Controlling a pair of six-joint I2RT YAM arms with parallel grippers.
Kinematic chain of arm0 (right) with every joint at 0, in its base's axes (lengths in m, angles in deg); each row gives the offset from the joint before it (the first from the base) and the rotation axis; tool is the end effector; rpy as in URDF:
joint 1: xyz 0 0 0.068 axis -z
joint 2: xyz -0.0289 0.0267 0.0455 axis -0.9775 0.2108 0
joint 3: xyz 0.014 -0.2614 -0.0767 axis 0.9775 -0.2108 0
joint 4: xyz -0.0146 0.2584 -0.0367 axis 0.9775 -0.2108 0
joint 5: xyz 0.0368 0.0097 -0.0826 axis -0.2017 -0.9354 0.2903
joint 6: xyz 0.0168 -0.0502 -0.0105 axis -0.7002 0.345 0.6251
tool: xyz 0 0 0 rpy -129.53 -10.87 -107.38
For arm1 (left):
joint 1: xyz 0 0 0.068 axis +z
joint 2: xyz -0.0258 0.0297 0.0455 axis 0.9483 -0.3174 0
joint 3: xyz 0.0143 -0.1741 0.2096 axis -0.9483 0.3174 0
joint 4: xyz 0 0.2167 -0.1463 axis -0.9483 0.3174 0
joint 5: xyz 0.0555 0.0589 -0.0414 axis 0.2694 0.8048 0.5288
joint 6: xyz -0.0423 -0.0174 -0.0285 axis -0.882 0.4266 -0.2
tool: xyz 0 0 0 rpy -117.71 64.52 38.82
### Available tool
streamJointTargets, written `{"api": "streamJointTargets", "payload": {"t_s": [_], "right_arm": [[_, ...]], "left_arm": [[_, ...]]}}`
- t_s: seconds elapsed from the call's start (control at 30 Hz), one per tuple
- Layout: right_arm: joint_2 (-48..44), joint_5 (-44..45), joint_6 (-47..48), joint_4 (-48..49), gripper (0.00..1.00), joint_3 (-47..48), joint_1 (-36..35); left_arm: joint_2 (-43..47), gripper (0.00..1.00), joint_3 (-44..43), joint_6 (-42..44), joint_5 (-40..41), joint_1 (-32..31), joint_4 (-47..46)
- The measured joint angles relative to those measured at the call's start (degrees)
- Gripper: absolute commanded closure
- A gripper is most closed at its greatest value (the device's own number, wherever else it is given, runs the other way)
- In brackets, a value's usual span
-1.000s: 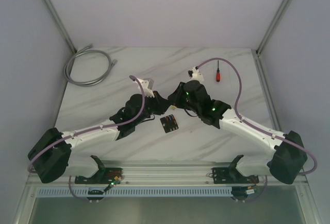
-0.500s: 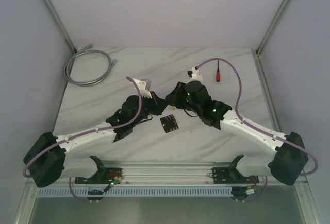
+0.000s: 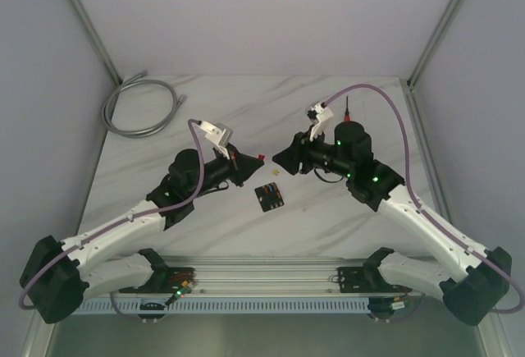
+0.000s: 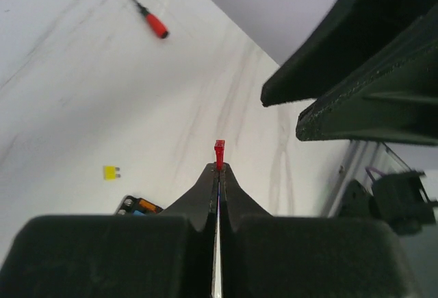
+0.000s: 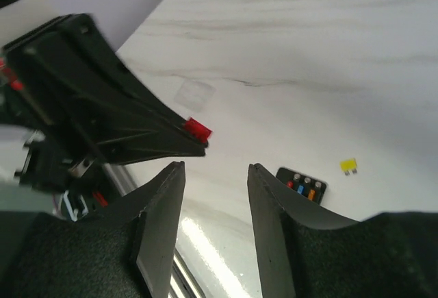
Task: Snap on the fuse box
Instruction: Pick up the fuse from the center of the board.
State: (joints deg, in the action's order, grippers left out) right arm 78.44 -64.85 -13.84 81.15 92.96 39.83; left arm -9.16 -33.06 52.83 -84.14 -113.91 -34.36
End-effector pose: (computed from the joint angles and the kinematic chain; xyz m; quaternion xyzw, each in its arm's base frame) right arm 0.1922 0.1622 0.3515 -0.1940 0.7456 0.4041 0.4931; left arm 0.1822 -0.1730 0.2958 0.1397 0.6920 -0.4435 0.5522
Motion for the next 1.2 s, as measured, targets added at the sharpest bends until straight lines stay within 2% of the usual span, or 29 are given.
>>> {"api": "streamJointTargets", "payload": {"t_s": [0.17,0.3,0.53,0.77,1.0,1.13,1.2], "right_arm": [[-2.32,-11.82,7.63,0.13,0.54,0.00,1.14],[-2.43,-17.99,11.13,0.09,0.55,0.02,1.55],[-2.29,-24.85,13.97,0.09,0.61,0.02,1.64],[-2.23,-28.76,15.17,0.09,0.69,0.02,1.90],[-2.08,-31.21,15.61,0.13,0.81,0.02,2.27],[-2.01,-32.35,15.93,0.15,0.96,0.02,2.45],[-2.01,-32.79,16.17,0.09,0.99,0.02,2.51]], "left_arm": [[2.23,1.00,-0.57,3.56,-9.55,0.02,2.43],[3.52,1.00,-1.11,5.25,-15.23,0.02,3.08],[3.82,1.00,-2.78,6.12,-21.97,0.02,3.23],[3.76,1.00,-2.78,6.08,-24.63,0.02,3.21],[3.23,1.00,-2.78,5.97,-26.71,-0.02,2.60],[3.10,1.00,-2.78,5.75,-27.45,-0.09,2.38],[2.95,1.00,-2.80,5.51,-27.74,-0.07,2.38]]}}
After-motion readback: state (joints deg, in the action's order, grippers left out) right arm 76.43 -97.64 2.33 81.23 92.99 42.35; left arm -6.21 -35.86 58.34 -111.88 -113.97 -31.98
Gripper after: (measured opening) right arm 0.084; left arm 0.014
